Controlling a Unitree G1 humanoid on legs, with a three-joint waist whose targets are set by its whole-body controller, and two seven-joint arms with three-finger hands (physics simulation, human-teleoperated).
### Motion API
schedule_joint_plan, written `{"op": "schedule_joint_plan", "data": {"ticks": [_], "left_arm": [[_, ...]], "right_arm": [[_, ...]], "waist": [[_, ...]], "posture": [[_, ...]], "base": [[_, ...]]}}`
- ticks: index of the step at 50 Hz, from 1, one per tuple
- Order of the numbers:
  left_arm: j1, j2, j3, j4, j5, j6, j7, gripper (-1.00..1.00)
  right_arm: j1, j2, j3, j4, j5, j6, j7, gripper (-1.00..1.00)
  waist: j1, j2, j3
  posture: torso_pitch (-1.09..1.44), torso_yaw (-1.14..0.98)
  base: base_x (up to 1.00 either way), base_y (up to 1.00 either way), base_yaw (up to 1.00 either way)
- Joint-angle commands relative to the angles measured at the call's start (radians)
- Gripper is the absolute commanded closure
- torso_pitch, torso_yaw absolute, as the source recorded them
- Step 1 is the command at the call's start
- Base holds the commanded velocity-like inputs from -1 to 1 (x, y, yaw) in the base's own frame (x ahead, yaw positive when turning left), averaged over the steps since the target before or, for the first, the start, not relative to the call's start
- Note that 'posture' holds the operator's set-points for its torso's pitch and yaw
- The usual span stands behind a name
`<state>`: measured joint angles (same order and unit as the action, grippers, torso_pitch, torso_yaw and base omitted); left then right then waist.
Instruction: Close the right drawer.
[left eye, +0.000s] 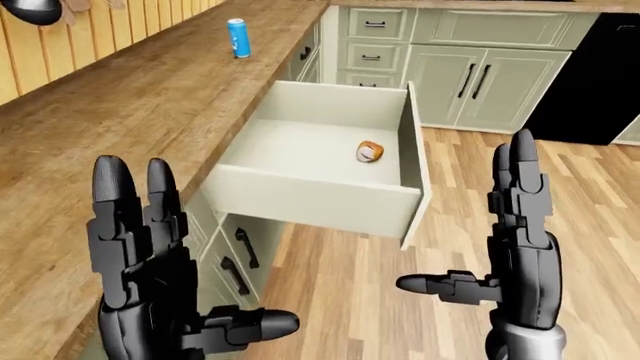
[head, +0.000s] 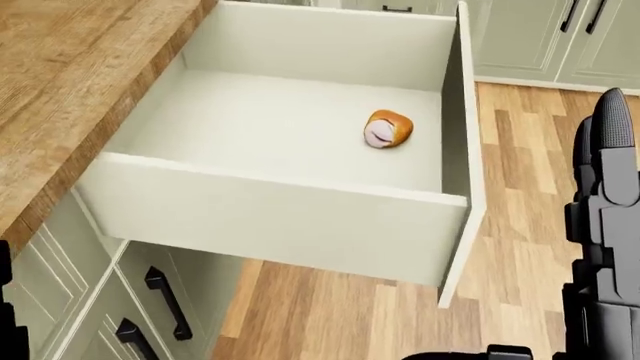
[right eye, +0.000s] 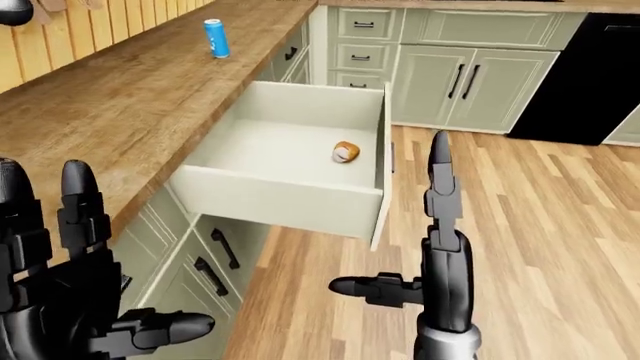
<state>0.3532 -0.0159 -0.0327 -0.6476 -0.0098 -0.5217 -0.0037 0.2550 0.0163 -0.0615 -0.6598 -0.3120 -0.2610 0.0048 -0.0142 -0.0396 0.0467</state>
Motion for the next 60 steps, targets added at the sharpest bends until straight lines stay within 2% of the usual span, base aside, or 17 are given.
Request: {"op": "schedule_joint_plan", "data": {"ticks": [1,5,8,9,16,17,19,23,32,34,39,48,50,52,53,55,60], "left_arm": [[-0.009,0.003,0.006,-0.052,-0.003,-0.022,0.006,-1.0],[-0.01,0.005,0.007,-0.046,-0.007,-0.028,0.006,-1.0],[-0.013,0.005,0.01,-0.039,-0.01,-0.032,0.004,-1.0],[-0.013,0.005,0.01,-0.037,-0.01,-0.034,0.004,-1.0],[-0.016,0.004,0.011,-0.04,-0.01,-0.027,0.003,-1.0],[-0.016,0.004,0.011,-0.04,-0.01,-0.027,0.003,-1.0],[-0.015,0.004,0.011,-0.037,-0.011,-0.03,0.002,-1.0],[-0.017,0.003,0.01,-0.036,-0.009,-0.03,0.002,-1.0],[-0.012,0.003,0.007,-0.048,-0.006,-0.022,0.005,-1.0],[-0.01,0.004,0.005,-0.062,-0.005,-0.011,0.006,-1.0],[-0.011,0.005,0.004,-0.073,-0.004,0.0,0.008,-1.0],[-0.015,0.005,0.007,-0.067,-0.006,-0.001,0.008,-1.0],[-0.016,0.005,0.008,-0.058,-0.007,-0.01,0.006,-1.0],[-0.019,0.005,0.011,-0.044,-0.01,-0.02,0.004,-1.0],[-0.02,0.005,0.012,-0.038,-0.011,-0.024,0.003,-1.0],[-0.021,0.004,0.014,-0.033,-0.013,-0.029,0.002,-1.0],[-0.021,0.003,0.014,-0.019,-0.013,-0.043,-0.001,-1.0]], "right_arm": [[-0.015,0.001,0.011,-0.047,0.0,-0.026,-0.004,-1.0],[-0.013,-0.002,0.009,-0.035,0.005,-0.039,-0.007,-1.0],[-0.012,-0.002,0.008,-0.029,0.007,-0.044,-0.007,-1.0],[-0.012,-0.002,0.008,-0.031,0.006,-0.042,-0.007,-1.0],[-0.019,-0.003,0.007,-0.029,0.005,-0.034,-0.007,-1.0],[-0.022,-0.001,0.003,-0.025,0.007,-0.033,-0.011,-1.0],[-0.023,-0.005,-0.001,-0.013,0.047,-0.045,-0.004,-1.0],[-0.025,-0.001,-0.009,-0.014,0.035,-0.041,-0.012,-1.0],[-0.021,0.002,-0.005,-0.026,0.006,-0.045,-0.014,-1.0],[-0.021,0.002,-0.002,-0.029,0.005,-0.041,-0.014,-1.0],[-0.022,0.0,-0.001,-0.029,0.004,-0.037,-0.015,-1.0],[-0.023,0.0,-0.001,-0.033,0.004,-0.032,-0.015,-1.0],[-0.023,0.0,0.0,-0.033,0.004,-0.032,-0.015,-1.0],[-0.024,-0.002,-0.003,-0.025,0.008,-0.037,-0.015,-1.0],[-0.025,-0.002,-0.004,-0.022,0.007,-0.04,-0.016,-1.0],[-0.024,-0.002,-0.005,-0.021,0.009,-0.042,-0.015,-1.0],[-0.025,-0.001,-0.001,-0.028,0.007,-0.033,-0.012,-1.0]], "waist": [[0.004,-0.001,-0.008],[0.005,0.045,0.008],[0.007,0.135,-0.016],[0.014,0.104,-0.014],[0.016,0.051,0.002],[0.019,0.028,0.012],[0.026,0.027,0.002],[0.044,-0.019,-0.016],[0.024,0.025,-0.044],[0.018,0.039,0.003],[0.018,0.093,0.004],[0.024,0.053,0.006],[0.025,0.027,0.004],[0.023,-0.03,-0.012],[0.011,0.003,-0.003],[0.012,-0.006,0.006],[0.013,0.031,0.013]], "posture": [[0.0,0.0],[0.0,0.0],[0.0,0.0],[0.0,0.0],[0.0,0.0],[0.0,0.0],[0.0,0.0],[0.0,0.0],[0.0,0.0],[0.0,0.0],[0.0,0.0],[0.0,0.0],[0.0,0.0],[0.0,0.0],[0.0,0.0],[0.0,0.0],[0.0,0.0]], "base": [[0.0,0.22,0.0],[0.0,0.22,0.0],[0.0,0.22,0.0],[0.0,0.21,0.0],[0.0,0.22,0.0],[0.0,0.0,0.0],[0.0,0.0,0.0],[0.0,0.0,0.0],[0.01,0.0,0.0],[0.12,0.0,0.0],[0.12,0.0,0.0],[0.12,0.0,0.0],[0.12,0.0,0.0],[0.12,0.0,0.0],[0.12,0.0,0.0],[0.12,0.0,0.0],[0.12,0.0,0.0]]}}
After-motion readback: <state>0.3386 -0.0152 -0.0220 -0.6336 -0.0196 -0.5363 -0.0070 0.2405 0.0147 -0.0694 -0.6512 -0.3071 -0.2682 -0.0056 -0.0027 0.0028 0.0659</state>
